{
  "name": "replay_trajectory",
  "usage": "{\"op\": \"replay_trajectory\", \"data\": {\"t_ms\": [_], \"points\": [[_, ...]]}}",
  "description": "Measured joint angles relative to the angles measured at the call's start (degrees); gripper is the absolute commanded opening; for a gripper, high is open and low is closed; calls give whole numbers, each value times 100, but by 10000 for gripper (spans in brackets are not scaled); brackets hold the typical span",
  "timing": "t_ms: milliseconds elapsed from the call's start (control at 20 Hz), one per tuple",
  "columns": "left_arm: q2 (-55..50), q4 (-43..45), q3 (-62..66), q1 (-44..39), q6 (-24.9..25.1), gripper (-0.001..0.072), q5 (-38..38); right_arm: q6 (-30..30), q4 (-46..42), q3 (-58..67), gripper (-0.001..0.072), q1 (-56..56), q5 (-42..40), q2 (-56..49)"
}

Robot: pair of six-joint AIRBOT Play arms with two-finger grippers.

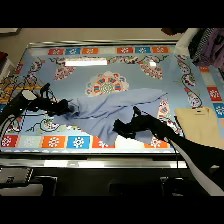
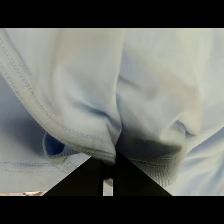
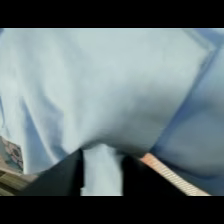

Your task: Fold the clothes and pants, and hang the long-sleeved shirts on hangers.

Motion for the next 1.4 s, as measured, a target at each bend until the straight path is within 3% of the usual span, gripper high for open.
{"op": "replay_trajectory", "data": {"t_ms": [400, 750, 1050, 1400], "points": [[225, 26, 149, 85, 35, 24, -48, -260, -103, 664, 35, -188, 175, 549], [1311, 249, 1818, 199, 308, 24, -570, -378, -1294, 3298, 35, -1484, -4, 1943], [2710, 909, 3716, 212, -105, 24, -809, -433, -2494, 5759, 36, -2186, -426, 2953], [4129, 1268, 4465, 212, -525, 24, -863, -404, -3528, 6658, 36, -2297, -535, 3912]]}}
